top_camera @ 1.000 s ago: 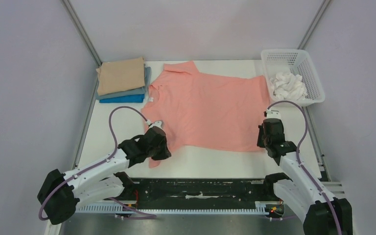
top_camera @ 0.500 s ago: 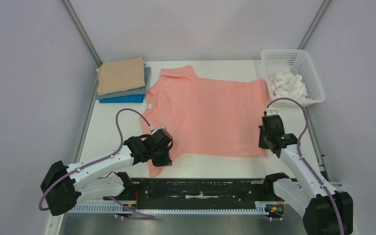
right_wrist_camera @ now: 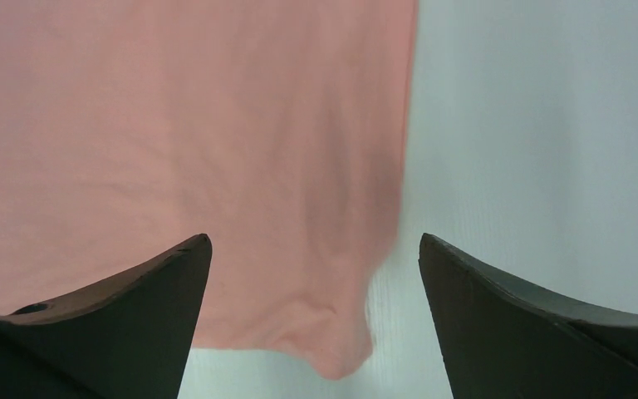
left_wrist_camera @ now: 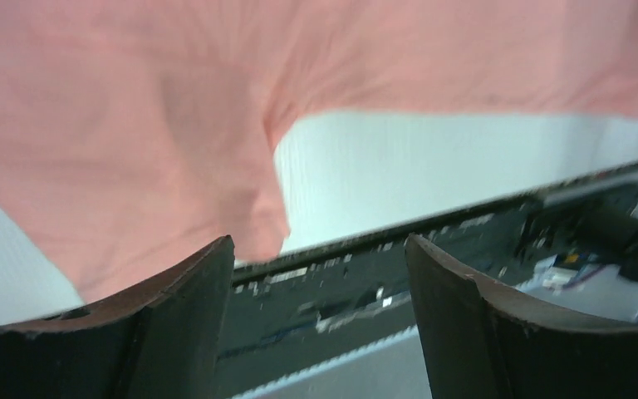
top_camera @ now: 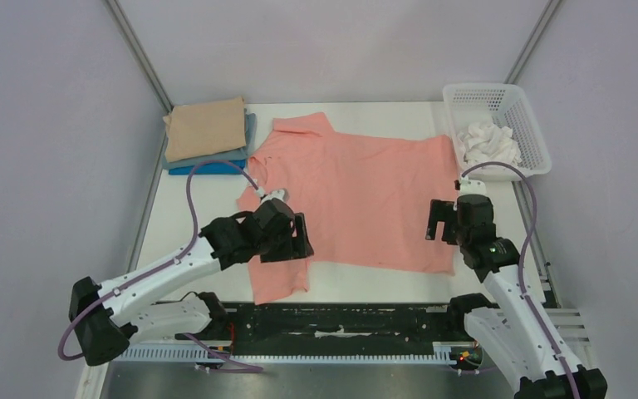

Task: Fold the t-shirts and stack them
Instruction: Flatten out the tshirt

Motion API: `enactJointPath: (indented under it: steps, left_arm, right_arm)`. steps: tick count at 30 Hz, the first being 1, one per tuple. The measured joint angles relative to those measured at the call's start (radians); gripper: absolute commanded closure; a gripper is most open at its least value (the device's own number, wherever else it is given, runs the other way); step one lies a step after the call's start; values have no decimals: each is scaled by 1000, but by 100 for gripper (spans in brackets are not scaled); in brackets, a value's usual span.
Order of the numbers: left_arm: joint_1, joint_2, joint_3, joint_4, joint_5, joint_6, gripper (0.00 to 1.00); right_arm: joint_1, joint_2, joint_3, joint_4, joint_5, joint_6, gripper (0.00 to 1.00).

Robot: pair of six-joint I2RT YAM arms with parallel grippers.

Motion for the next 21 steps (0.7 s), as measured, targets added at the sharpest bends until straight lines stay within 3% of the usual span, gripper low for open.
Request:
enactJointPath:
  steps: [3, 6, 11, 17, 21]
  left_arm:
    - [75, 42, 46, 84, -56, 36, 18]
    - [219, 138, 47, 182, -62, 73, 18]
    - [423, 366, 47, 329, -52, 114, 18]
    - [487, 532, 47, 405, -26, 142, 18]
    - [492, 560, 48, 415, 16, 152, 23]
  right_arm:
    - [0, -24, 0, 97, -57, -21, 2]
    - [0, -14, -3, 217, -129, -28, 2]
    - [0, 102, -35, 454, -281, -6, 2]
    - [0, 278, -97, 612, -362, 29, 2]
    - [0, 332, -119, 650, -356, 32, 2]
